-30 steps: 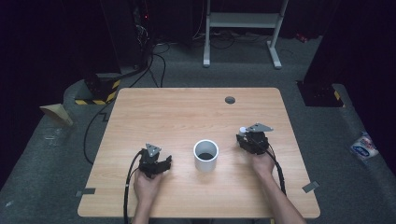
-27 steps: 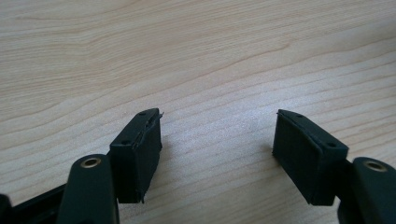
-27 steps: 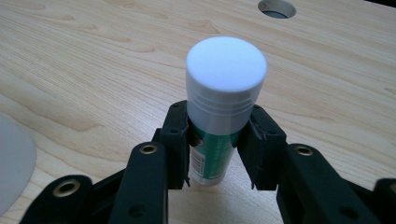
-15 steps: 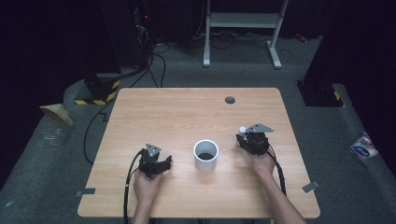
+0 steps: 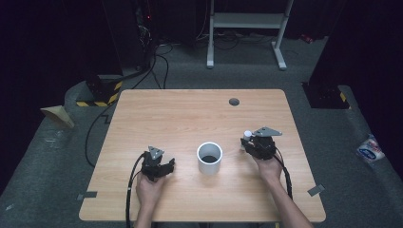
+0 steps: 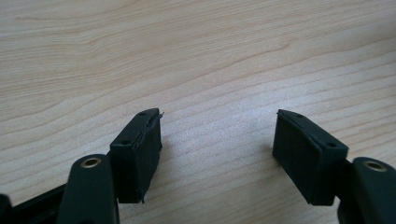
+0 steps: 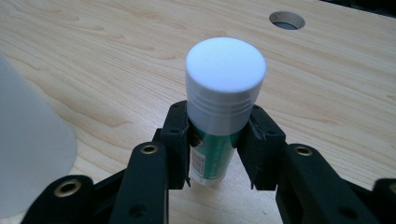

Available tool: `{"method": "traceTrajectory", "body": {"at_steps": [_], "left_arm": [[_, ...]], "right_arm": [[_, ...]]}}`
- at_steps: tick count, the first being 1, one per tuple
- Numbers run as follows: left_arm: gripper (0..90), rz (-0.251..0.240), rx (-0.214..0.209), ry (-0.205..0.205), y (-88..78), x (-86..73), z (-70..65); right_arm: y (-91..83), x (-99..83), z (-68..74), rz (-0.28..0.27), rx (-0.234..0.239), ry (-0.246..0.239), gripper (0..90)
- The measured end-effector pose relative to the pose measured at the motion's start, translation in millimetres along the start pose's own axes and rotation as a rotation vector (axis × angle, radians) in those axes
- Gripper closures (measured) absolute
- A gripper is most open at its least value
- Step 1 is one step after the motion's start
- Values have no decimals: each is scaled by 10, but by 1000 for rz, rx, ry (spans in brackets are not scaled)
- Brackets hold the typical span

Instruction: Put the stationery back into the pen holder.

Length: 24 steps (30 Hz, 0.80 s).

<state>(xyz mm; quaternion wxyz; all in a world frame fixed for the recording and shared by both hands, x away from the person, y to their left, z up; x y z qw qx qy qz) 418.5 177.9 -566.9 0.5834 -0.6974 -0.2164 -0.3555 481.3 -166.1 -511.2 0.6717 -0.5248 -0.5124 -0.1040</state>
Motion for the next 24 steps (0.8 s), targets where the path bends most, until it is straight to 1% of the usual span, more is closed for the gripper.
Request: {"method": "traceTrajectory", "body": {"at_steps": [3,7,8,17,19,23,24], "left_arm": [[326,-2,1,0,1,1,-1],[326,-1,0,0,0,0,0],[326,-2,1,-1,1,1,0],[327,-3,1,-2,2,1,0],[327,-2,2,-1,2,1,0],[327,0,1,2,0,0,2],[327,0,2,2,0,0,2]], "right_arm": [[-28,17,0,-7,6,-2,647],[-89,36,23,-15,23,10,648],[-100,41,24,-19,24,2,647],[-262,105,113,-45,70,-14,648],[-291,122,136,-54,80,-25,647],[-330,148,181,-60,103,-22,648],[-338,157,188,-66,108,-28,648]]}}
Point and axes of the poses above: each handheld gripper's, and its own axes: y roughly forward along the jaws, x roughly out of its top, z roughly to its left, the point moved 6 cm from there along y, roughly forward along the jaws, and after that the axes turned 5 degrees about -y, right-handed, at the moved point
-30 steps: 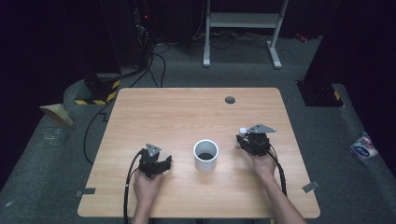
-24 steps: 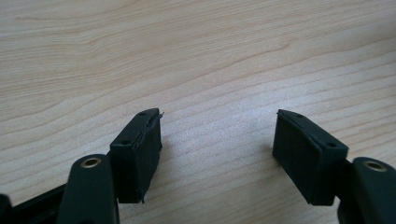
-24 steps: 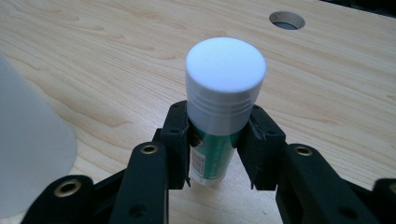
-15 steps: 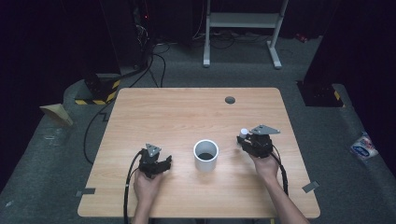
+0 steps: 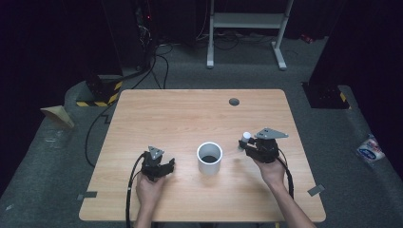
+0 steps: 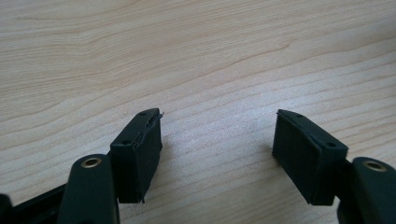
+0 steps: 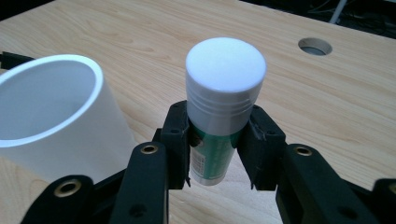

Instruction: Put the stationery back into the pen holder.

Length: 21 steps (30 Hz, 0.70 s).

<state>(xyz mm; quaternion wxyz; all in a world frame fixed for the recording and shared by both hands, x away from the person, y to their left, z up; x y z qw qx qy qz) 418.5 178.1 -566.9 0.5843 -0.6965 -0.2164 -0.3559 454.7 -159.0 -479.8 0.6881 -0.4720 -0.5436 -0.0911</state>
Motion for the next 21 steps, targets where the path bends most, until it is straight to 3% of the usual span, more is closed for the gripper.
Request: {"method": "traceTrajectory", "body": {"at_steps": [5,11,21], "left_arm": [[327,1,-1,1,-1,-1,0],[327,1,0,0,-1,0,0],[328,4,0,3,-3,-2,4]], "right_arm": [[-62,58,56,-18,33,-6,648],[-151,203,173,-43,63,-49,648],[-176,349,300,-58,110,-73,648]]}}
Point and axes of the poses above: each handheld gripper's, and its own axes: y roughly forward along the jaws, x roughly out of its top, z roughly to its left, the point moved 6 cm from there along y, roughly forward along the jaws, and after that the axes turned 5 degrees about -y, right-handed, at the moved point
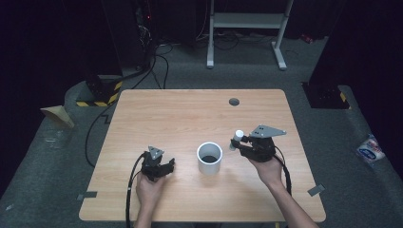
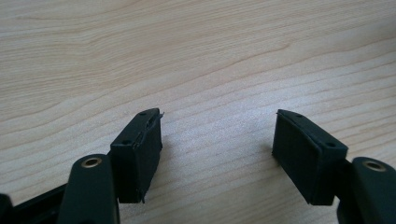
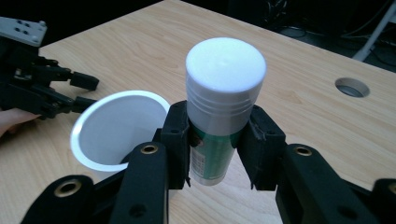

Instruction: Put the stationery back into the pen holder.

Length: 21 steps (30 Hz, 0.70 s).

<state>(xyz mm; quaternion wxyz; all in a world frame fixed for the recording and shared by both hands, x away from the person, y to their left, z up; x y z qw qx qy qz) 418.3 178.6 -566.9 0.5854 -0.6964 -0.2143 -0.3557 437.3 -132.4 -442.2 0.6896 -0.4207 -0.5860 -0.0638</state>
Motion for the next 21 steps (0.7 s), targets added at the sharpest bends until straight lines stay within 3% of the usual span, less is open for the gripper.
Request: {"method": "traceTrajectory", "body": {"at_steps": [11,14,21], "left_arm": [[328,0,0,0,0,0,0],[328,0,0,0,0,0,0],[328,-6,1,-8,4,3,-4]], "right_arm": [[15,230,199,-27,70,-39,648],[25,259,224,-27,86,-34,648],[95,324,369,-22,121,-72,648]]}}
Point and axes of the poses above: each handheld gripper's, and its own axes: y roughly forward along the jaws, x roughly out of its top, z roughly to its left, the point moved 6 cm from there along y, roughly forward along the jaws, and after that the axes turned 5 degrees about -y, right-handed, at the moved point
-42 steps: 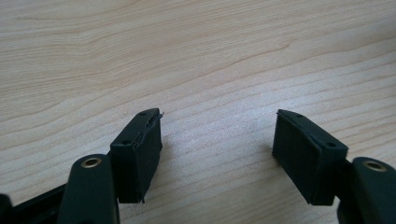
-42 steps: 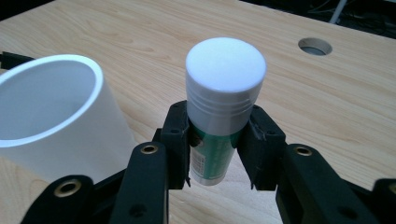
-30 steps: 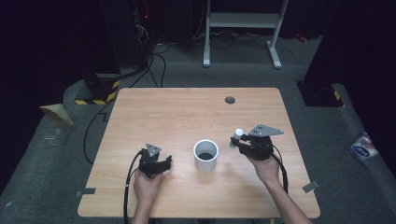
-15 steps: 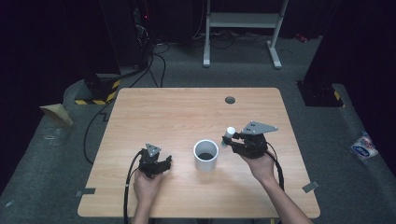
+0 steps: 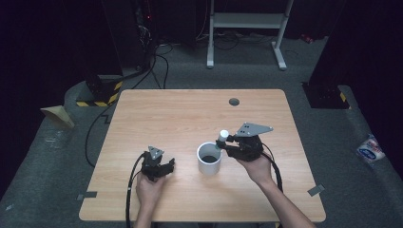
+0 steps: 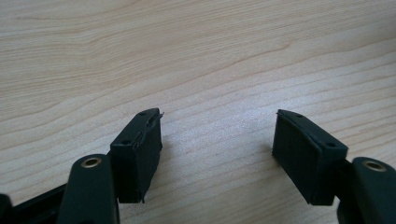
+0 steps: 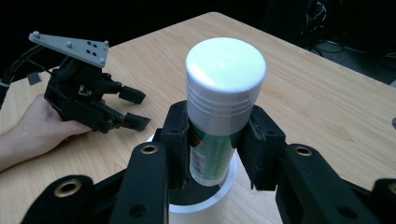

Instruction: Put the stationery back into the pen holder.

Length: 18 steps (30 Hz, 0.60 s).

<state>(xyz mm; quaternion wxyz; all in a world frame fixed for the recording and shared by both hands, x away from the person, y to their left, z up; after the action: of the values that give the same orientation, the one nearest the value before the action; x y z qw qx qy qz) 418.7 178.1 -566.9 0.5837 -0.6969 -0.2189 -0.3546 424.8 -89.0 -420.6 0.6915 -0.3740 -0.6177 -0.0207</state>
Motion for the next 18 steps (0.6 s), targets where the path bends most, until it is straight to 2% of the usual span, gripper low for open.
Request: {"method": "traceTrajectory", "body": {"at_steps": [18], "left_arm": [[328,4,-1,5,-3,-2,2]], "right_arm": [[239,-65,118,50,34,-22,648]]}}
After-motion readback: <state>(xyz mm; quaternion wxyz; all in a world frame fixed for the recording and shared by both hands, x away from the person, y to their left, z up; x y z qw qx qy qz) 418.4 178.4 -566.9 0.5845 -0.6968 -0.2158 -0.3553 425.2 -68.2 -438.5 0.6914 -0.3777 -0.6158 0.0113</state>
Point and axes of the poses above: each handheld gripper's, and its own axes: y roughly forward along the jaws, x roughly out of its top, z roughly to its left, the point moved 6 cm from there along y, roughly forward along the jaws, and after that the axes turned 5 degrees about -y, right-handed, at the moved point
